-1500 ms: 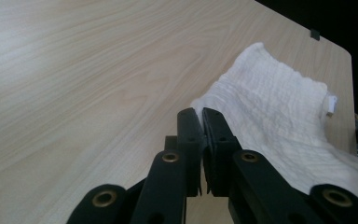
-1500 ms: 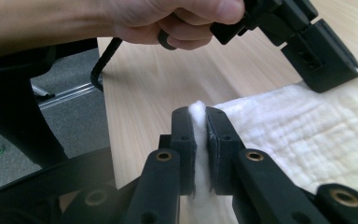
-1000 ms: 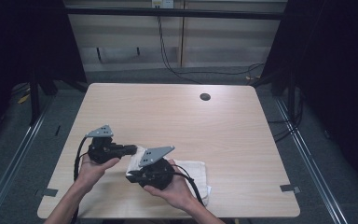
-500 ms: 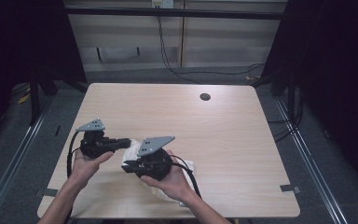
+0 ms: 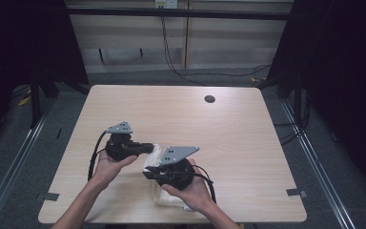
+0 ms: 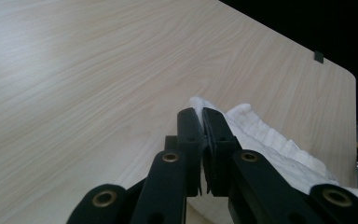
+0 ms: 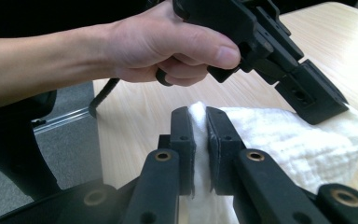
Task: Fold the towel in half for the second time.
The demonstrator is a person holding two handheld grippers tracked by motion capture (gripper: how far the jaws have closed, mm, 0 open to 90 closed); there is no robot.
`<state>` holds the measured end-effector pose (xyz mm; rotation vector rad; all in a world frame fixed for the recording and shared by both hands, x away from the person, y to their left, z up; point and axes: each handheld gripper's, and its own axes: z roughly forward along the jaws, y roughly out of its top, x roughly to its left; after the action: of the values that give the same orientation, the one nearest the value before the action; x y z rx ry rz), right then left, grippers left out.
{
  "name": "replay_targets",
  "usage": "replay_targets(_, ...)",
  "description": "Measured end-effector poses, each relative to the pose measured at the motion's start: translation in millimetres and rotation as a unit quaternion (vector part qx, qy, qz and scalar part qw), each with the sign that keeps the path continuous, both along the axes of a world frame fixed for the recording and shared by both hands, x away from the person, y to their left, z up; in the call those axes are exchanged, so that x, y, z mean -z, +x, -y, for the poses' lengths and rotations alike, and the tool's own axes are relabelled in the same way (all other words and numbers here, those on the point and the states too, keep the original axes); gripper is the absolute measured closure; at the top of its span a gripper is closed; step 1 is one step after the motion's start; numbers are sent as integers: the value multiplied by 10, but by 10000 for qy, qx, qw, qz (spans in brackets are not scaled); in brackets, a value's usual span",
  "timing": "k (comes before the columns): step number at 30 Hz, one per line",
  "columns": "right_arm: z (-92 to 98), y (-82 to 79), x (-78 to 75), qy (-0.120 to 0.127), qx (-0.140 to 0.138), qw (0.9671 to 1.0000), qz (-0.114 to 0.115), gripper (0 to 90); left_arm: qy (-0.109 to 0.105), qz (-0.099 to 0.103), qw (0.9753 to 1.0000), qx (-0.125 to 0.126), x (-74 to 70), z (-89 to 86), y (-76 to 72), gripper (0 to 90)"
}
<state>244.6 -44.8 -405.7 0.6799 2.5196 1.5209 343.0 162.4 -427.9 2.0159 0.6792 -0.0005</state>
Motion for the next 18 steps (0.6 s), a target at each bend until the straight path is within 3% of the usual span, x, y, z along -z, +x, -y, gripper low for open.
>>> replay_targets(3,99,-38,40,-20,78,10000,-52,819,-20,-15,10000,75,14,90,4,868)
replay_targets(8,206,-85,107,-123,218,9996,-138,810,283,-48,9993,248,68,299,22,867)
replay_targets(11,279,-121,154,-185,335,9991,-160,809,341,-111,9988,338,135,398,32,867)
replay_targets(18,419,-237,296,-259,529,9981,-200,785,304,-355,9981,405,279,518,25,866)
